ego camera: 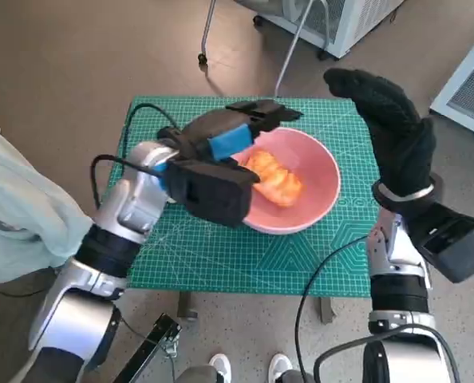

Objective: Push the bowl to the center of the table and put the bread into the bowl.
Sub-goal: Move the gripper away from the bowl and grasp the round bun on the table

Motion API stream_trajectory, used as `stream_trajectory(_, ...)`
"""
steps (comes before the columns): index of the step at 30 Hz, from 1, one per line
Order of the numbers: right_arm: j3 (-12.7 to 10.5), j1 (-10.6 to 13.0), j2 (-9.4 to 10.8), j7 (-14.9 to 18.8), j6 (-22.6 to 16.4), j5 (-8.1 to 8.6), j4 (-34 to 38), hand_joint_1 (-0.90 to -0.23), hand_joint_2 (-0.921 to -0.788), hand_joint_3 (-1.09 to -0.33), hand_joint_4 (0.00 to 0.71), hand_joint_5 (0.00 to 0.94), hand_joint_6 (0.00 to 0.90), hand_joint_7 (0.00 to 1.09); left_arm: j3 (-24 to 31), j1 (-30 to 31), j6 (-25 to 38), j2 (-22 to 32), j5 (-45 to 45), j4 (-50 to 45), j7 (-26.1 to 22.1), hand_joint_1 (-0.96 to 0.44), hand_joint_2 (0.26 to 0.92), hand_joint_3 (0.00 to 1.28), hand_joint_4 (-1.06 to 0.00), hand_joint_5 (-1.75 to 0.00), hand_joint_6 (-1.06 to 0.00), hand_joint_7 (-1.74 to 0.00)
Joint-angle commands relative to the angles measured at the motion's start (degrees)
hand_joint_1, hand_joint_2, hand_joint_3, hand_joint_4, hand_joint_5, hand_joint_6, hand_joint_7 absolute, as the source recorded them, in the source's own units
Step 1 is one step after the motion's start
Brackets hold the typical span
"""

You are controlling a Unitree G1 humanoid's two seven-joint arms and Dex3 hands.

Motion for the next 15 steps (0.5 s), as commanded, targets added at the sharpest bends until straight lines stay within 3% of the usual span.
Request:
stream_trajectory(1,0.23,1.57,0.11,-0.49,0.20,-0.55,-0.11,-0.693,-0.921,-0.731,0.266,0.004,-0.001,0.90,3.67,2.08,0.40,5.26,-3.98,-5.61,-4.63,-0.28,0.819,0.07,-0.09,-0.01,-0.01,-0.45)
stream_trajectory(9,0.07,2.01,0.06,-0.61,0.54,-0.21,-0.96,-0.687,-0.921,-0.731,0.265,0.004,-0.001,0.90,8.15,4.11,1.11,12.72,-7.19,-9.67,-9.32,-0.18,0.848,0.01,-0.17,0.00,-0.20,-0.19)
stream_trajectory(15,0.13,2.22,0.47,-1.09,0.88,-0.18,-1.52,-0.689,-0.921,-0.730,0.265,0.003,-0.001,0.90,9.62,5.12,-0.07,16.96,-6.69,-7.39,-9.23,-0.13,0.850,0.00,-0.19,0.00,-0.24,-0.13)
